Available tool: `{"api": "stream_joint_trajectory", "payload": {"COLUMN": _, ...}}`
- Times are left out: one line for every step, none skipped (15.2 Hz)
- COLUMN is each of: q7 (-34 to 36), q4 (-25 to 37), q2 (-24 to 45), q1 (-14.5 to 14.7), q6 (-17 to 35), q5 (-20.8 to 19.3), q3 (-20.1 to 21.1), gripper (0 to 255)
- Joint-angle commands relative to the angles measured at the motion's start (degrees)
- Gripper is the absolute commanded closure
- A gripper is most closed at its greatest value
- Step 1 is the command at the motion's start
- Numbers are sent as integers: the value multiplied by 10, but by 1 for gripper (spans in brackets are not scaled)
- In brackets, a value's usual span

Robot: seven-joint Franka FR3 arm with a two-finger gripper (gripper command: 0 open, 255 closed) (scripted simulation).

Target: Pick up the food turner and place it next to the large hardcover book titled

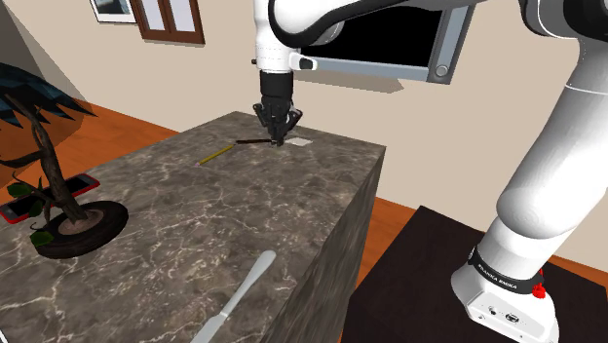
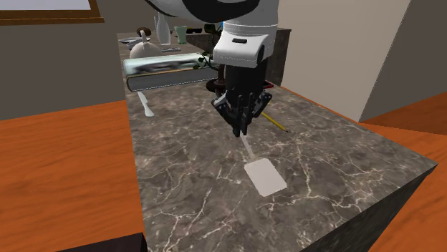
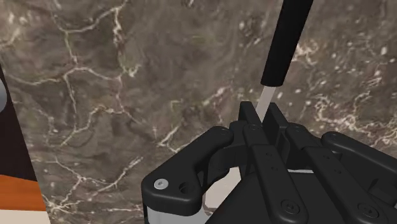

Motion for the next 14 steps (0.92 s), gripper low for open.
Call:
{"api": "stream_joint_trajectory", "payload": {"q7": 0, "q4": 14, "q2": -1, "q1": 0, "q6": -15, "q5": 1, "q3": 0, "gripper": 255}}
{"api": "stream_joint_trajectory", "payload": {"q7": 0, "q4": 21, "q2": -2, "q1": 0, "q6": -23, "q5": 1, "q3": 0, "gripper": 255}}
{"api": "stream_joint_trajectory", "payload": {"q7": 0, "q4": 29, "q2": -2, "q1": 0, "q6": -31, "q5": 1, "q3": 0, "gripper": 255}}
{"api": "stream_joint_trajectory", "payload": {"q7": 1, "q4": 36, "q2": -2, "q1": 0, "q6": -38, "q5": 1, "q3": 0, "gripper": 255}}
{"api": "stream_joint_trajectory", "payload": {"q7": 1, "q4": 44, "q2": -2, "q1": 0, "q6": -46, "q5": 1, "q3": 0, "gripper": 255}}
{"api": "stream_joint_trajectory", "payload": {"q7": 2, "q4": 52, "q2": -2, "q1": 0, "q6": -54, "q5": 1, "q3": 0, "gripper": 255}}
{"api": "stream_joint_trajectory", "payload": {"q7": 2, "q4": 59, "q2": -2, "q1": 0, "q6": -61, "q5": 1, "q3": 0, "gripper": 255}}
{"api": "stream_joint_trajectory", "payload": {"q7": 3, "q4": 68, "q2": -2, "q1": 0, "q6": -69, "q5": 1, "q3": 0, "gripper": 255}}
{"api": "stream_joint_trajectory", "payload": {"q7": 3, "q4": 76, "q2": -1, "q1": 0, "q6": -77, "q5": 0, "q3": 0, "gripper": 255}}
{"api": "stream_joint_trajectory", "payload": {"q7": 4, "q4": 84, "q2": 0, "q1": 1, "q6": -85, "q5": 0, "q3": 1, "gripper": 255}}
{"api": "stream_joint_trajectory", "payload": {"q7": 5, "q4": 93, "q2": 0, "q1": 1, "q6": -93, "q5": -1, "q3": 1, "gripper": 255}}
{"api": "stream_joint_trajectory", "payload": {"q7": 6, "q4": 102, "q2": 2, "q1": 1, "q6": -101, "q5": -2, "q3": 1, "gripper": 255}}
{"api": "stream_joint_trajectory", "payload": {"q7": 7, "q4": 111, "q2": 3, "q1": 2, "q6": -109, "q5": -3, "q3": 1, "gripper": 255}}
{"api": "stream_joint_trajectory", "payload": {"q7": 8, "q4": 120, "q2": 4, "q1": 2, "q6": -117, "q5": -3, "q3": 2, "gripper": 255}}
